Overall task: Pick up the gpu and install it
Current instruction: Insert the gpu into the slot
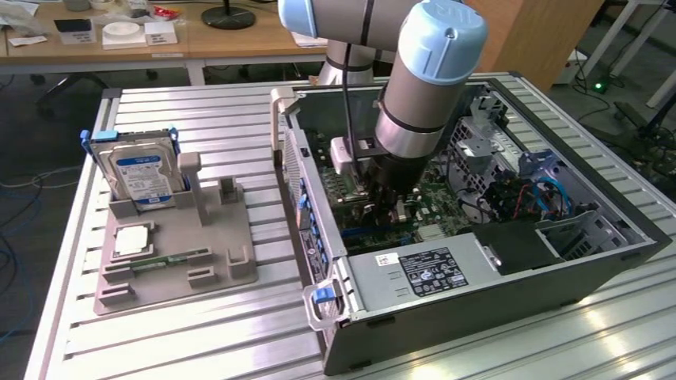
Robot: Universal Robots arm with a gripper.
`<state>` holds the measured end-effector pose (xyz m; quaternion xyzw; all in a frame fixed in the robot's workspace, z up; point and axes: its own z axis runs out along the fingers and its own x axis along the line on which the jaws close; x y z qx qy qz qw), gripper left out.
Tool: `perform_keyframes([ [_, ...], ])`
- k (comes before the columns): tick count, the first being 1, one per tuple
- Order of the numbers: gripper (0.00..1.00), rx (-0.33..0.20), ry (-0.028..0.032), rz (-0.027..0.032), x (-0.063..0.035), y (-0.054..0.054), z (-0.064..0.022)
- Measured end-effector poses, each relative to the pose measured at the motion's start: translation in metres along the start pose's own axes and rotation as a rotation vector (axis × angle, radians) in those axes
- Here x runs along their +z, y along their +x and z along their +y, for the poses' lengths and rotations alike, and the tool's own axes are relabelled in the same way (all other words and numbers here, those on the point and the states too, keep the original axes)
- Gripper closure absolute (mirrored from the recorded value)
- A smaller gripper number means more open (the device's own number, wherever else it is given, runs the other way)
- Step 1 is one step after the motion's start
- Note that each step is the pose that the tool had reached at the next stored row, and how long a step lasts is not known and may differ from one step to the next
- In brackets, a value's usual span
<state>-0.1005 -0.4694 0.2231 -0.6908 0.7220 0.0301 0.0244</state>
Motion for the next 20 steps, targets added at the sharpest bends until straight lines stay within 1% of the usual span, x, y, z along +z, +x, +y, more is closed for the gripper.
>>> perform_keyframes([
  [14,0.72,0.0,0.0,0.0003,0.0001,0.0002,0.0],
  [20,0.72,0.0,0.0002,0.0041,0.0002,0.0002,-0.0001],
])
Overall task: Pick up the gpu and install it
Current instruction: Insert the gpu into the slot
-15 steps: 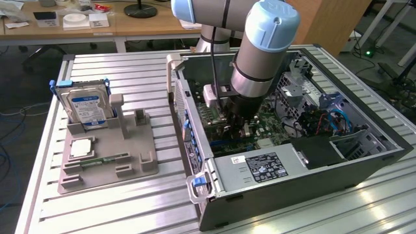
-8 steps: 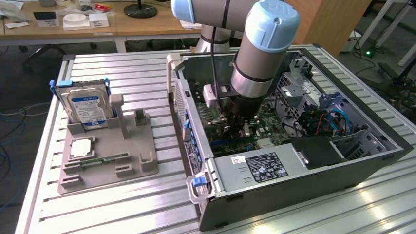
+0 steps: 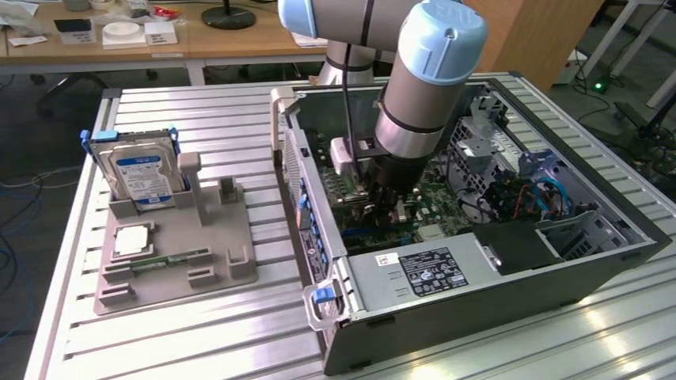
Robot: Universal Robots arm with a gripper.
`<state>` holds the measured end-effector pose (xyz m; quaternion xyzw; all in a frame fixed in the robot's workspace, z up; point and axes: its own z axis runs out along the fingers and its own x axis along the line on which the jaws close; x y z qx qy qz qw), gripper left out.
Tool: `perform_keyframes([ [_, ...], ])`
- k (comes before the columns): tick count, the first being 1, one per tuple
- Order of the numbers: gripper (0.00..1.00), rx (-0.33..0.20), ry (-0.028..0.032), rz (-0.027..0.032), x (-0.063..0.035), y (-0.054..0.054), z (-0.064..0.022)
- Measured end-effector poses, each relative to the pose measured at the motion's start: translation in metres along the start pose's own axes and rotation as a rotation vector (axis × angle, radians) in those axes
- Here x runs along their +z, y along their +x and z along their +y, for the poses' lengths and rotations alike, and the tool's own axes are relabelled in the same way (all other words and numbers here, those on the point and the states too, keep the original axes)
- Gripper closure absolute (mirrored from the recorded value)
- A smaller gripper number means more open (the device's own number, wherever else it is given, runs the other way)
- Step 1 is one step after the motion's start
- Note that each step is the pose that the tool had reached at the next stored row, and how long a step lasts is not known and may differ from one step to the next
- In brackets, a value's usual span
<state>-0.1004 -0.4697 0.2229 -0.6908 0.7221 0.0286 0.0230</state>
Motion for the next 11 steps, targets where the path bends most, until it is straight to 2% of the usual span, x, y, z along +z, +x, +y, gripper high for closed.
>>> perform_keyframes([
  [11,0.72,0.0,0.0,0.0003,-0.0001,0.0,0.0],
])
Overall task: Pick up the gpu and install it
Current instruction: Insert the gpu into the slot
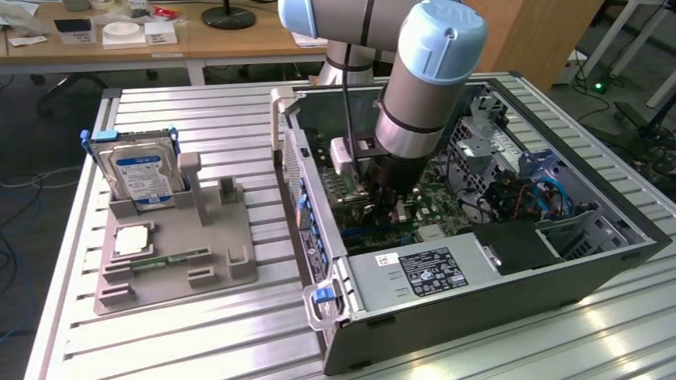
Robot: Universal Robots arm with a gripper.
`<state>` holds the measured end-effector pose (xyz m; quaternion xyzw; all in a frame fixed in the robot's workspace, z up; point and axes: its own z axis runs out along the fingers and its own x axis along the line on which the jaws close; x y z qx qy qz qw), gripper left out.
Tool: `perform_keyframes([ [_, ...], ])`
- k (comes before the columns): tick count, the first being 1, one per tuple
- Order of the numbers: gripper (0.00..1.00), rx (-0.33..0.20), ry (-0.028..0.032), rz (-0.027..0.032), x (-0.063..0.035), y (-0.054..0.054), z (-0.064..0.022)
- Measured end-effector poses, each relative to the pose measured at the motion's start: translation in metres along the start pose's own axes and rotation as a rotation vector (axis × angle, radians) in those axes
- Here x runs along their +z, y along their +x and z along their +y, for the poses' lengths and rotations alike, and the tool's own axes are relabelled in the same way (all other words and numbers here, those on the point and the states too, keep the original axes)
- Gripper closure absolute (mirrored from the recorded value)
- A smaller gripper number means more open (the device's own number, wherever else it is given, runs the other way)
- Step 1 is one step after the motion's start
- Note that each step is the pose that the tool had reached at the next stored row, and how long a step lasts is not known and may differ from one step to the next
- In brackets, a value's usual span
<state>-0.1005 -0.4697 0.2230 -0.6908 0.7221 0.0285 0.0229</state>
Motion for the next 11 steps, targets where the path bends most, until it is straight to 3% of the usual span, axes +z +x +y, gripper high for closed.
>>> perform_keyframes([
  [11,0.72,0.0,0.0004,-0.0001,-0.004,-0.0004,0.0],
])
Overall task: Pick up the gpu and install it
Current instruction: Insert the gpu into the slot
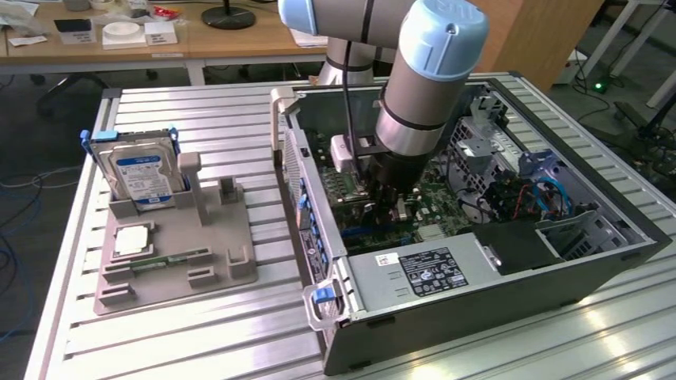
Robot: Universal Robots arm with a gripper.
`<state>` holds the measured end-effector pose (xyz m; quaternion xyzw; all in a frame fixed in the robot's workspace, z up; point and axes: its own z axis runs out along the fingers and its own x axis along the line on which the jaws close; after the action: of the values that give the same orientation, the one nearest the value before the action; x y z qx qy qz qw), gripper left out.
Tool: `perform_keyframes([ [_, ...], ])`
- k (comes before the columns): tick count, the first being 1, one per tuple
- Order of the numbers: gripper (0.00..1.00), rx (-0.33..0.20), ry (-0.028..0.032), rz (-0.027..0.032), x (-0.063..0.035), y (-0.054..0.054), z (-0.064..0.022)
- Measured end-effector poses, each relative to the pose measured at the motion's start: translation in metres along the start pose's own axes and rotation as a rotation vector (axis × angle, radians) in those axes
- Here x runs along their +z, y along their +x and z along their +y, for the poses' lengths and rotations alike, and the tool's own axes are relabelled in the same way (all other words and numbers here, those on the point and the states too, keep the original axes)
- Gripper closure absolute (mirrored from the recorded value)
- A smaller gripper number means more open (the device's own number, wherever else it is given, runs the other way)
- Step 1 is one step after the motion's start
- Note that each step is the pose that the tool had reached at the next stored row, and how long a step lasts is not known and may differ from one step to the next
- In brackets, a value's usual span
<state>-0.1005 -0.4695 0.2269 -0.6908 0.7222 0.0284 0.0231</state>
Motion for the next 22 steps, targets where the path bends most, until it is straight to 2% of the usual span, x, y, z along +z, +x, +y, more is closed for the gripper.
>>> perform_keyframes([
  [10,0.72,0.0,-0.0002,0.0003,0.0002,0.0,0.0],
  [15,0.72,0.0,0.0003,0.0075,0.0004,-0.0004,0.0],
  [22,0.72,0.0,0.0003,0.0079,0.0004,-0.0005,0.0],
])
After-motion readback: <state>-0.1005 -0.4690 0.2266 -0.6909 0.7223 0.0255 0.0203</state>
